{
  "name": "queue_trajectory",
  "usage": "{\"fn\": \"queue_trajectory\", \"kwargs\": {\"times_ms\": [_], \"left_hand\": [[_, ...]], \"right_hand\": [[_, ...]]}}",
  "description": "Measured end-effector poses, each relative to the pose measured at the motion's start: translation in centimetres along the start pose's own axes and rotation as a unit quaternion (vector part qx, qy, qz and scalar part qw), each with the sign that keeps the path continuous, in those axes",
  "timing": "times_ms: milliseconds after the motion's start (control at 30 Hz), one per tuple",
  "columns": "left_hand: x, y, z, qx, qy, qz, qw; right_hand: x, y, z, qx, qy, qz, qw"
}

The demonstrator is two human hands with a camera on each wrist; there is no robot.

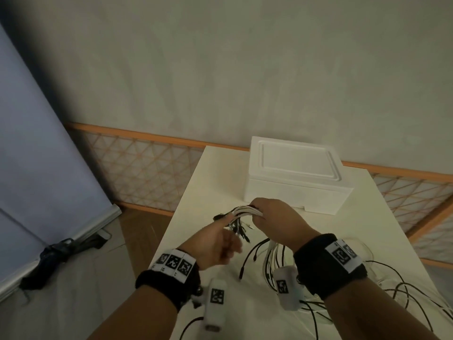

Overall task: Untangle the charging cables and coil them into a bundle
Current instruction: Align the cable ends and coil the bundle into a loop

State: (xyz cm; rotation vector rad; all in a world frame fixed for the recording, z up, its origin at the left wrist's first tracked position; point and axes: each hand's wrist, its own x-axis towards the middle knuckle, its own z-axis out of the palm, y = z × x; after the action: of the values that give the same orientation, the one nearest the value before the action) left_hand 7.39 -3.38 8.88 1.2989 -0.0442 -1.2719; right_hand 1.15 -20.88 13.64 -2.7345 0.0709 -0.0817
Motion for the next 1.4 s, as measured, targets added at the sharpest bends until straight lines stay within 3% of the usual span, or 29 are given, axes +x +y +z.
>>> {"fn": "queue_trajectory", "kwargs": {"times_ms": [67,133,200,267,400,467,567,633,700,767,833,967,1067,1133,1267,1333,1400], "left_hand": [[1.3,0.4,1.5,-0.162,-0.013,0.034,0.986],[2.5,1.1,2.5,-0.300,0.039,0.057,0.952],[3.2,1.8,2.4,-0.381,0.093,0.075,0.917],[3.3,2.2,1.9,-0.405,0.111,0.084,0.904],[2.9,1.9,2.0,-0.351,0.121,0.118,0.921],[2.6,1.7,2.4,-0.299,0.143,0.142,0.933],[2.1,1.6,2.9,-0.222,0.175,0.178,0.943],[1.7,1.6,3.3,-0.177,0.197,0.200,0.943],[1.5,1.4,3.9,-0.118,0.210,0.231,0.942],[1.3,1.4,4.4,-0.053,0.219,0.256,0.940],[1.1,1.3,4.5,-0.013,0.215,0.274,0.937],[0.7,1.0,4.3,-0.002,0.195,0.303,0.933],[0.4,0.9,4.2,0.024,0.178,0.323,0.929],[0.4,0.9,4.0,0.062,0.196,0.330,0.921],[0.6,1.0,4.1,0.126,0.260,0.332,0.898],[0.5,1.0,4.3,0.175,0.280,0.333,0.883],[0.6,1.0,4.3,0.183,0.289,0.331,0.879]], "right_hand": [[-0.2,-0.5,1.3,-0.012,-0.006,-0.025,1.000],[-1.1,-0.6,2.9,-0.029,-0.011,-0.037,0.999],[-2.2,-0.4,4.6,-0.055,-0.039,-0.058,0.996],[-3.5,-0.5,5.8,-0.063,-0.058,-0.073,0.994],[-4.4,-0.2,5.4,-0.036,-0.094,-0.091,0.991],[-4.2,0.1,4.0,0.086,-0.116,-0.053,0.988],[-2.4,0.4,2.1,0.240,0.000,0.014,0.971],[-0.7,-0.1,1.1,0.185,0.109,0.006,0.977],[0.6,-1.5,0.4,0.119,0.165,-0.068,0.977],[1.5,-2.9,0.2,0.049,0.149,-0.126,0.980],[2.0,-3.8,0.2,0.012,0.125,-0.119,0.985],[2.7,-3.8,-0.2,0.084,0.138,-0.065,0.985],[3.0,-3.2,-0.8,0.092,0.134,-0.093,0.982],[2.8,-3.2,-1.1,0.062,0.155,-0.130,0.977],[1.8,-4.0,-0.7,-0.046,0.272,-0.211,0.938],[1.6,-4.4,-0.4,-0.074,0.262,-0.224,0.936],[1.7,-4.4,-0.5,-0.074,0.240,-0.186,0.950]]}}
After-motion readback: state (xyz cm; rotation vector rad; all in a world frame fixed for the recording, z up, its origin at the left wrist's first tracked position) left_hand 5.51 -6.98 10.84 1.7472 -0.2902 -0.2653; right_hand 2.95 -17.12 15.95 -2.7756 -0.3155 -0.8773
